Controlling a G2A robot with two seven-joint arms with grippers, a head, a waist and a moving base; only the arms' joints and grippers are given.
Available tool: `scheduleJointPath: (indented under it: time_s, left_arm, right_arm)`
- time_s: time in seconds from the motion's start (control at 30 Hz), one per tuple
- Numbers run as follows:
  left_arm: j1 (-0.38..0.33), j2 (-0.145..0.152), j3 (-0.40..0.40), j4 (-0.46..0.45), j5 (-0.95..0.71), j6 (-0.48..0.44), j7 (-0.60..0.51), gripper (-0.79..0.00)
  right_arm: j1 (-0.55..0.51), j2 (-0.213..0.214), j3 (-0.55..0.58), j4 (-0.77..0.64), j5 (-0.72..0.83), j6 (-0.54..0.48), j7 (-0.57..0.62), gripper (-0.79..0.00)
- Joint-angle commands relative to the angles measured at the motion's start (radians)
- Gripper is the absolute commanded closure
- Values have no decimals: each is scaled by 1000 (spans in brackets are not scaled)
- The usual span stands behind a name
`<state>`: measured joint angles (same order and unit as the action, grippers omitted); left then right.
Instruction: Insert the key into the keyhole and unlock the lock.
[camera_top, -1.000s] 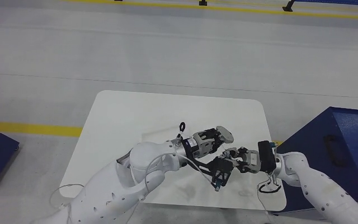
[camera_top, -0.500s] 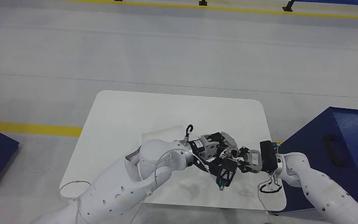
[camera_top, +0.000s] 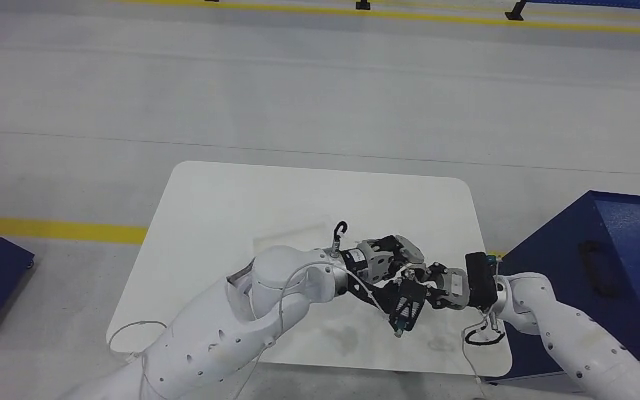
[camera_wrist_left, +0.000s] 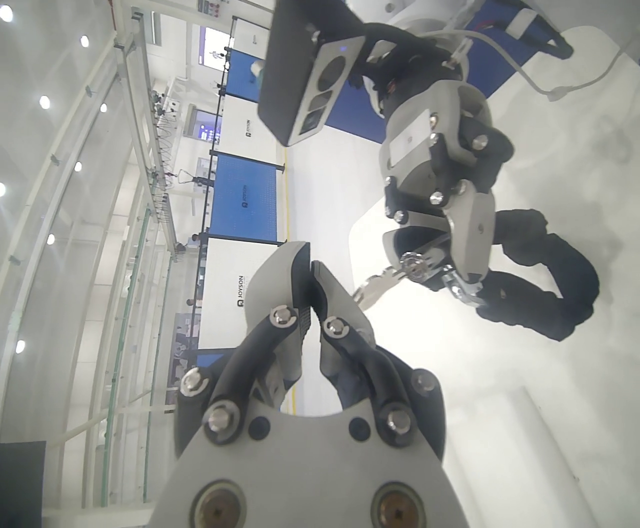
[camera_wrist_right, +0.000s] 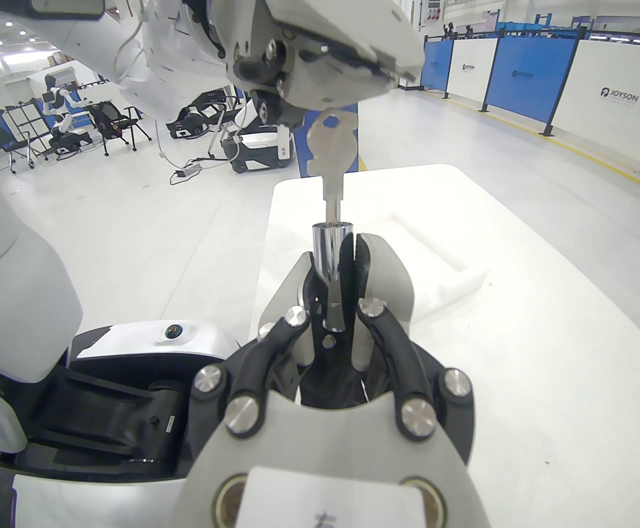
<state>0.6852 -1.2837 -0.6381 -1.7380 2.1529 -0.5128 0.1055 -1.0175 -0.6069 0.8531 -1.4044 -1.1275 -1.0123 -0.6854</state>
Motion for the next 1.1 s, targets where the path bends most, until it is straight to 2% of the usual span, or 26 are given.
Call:
scheduleJointPath:
  time_s: [0.0,0.3,0.33,0.37,0.47,0.83,0.87,0.93,1.07]
  left_arm:
    - [10,1,-12,-13,8,6,-3,0]
    - [55,11,-58,-54,69,34,10,0]
    - [58,13,-63,-58,78,45,15,-665]
    - [58,13,-63,-58,78,45,15,-785]
    - [58,13,-63,-58,78,45,15,-785]
    - [58,13,-63,-58,78,45,15,-785]
    - [68,12,-69,-51,50,45,14,-785]
    - [80,5,-115,-34,-111,26,-7,-785]
    - [72,-16,-191,-5,-485,-48,-148,-785]
  right_arm:
    - [-2,0,1,-1,0,0,-2,0]
    - [0,3,21,18,14,0,-12,0]
    - [3,4,28,20,16,0,-11,0]
    - [6,5,37,21,11,0,-10,0]
    - [17,12,82,29,-35,35,7,0]
    - [16,12,85,28,-41,56,22,0]
    - [18,11,93,20,-56,89,43,0]
    - [21,11,110,5,-90,121,53,0]
    - [25,13,148,13,-199,213,12,0]
